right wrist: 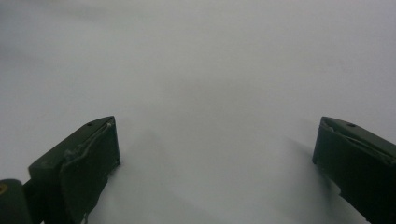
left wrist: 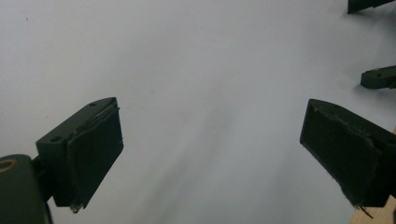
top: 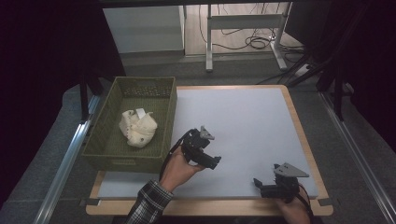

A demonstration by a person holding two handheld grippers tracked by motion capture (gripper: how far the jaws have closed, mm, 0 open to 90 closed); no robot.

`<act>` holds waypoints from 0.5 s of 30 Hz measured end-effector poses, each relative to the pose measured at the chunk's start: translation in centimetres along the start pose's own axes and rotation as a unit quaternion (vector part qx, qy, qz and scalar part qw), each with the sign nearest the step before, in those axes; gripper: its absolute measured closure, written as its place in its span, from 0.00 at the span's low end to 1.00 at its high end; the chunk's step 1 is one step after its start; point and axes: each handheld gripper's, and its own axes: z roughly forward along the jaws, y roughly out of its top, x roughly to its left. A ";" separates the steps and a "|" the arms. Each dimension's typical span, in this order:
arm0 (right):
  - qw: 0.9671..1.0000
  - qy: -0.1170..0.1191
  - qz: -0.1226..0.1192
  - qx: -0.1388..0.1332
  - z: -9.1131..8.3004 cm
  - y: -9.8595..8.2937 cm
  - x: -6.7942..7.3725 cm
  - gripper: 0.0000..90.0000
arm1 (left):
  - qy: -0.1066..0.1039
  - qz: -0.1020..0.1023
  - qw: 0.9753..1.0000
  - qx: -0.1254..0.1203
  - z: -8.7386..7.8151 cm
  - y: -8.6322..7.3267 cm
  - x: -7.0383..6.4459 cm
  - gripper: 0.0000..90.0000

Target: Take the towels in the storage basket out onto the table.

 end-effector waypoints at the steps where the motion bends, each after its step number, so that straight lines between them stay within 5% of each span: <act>1: 1.000 0.000 0.000 0.000 0.0 0.0 0.0 0.01 | 0.000 0.000 1.000 0.000 0.0 0.0 0.0 0.07; 9: 1.000 0.000 0.000 0.000 0.0 0.0 0.0 0.01 | 0.009 0.009 0.999 0.039 -0.7 2.1 2.0 0.06; 15: 1.000 0.000 0.001 0.000 0.0 0.0 0.0 0.01 | 0.032 -0.001 0.998 0.054 -2.3 3.2 4.9 0.06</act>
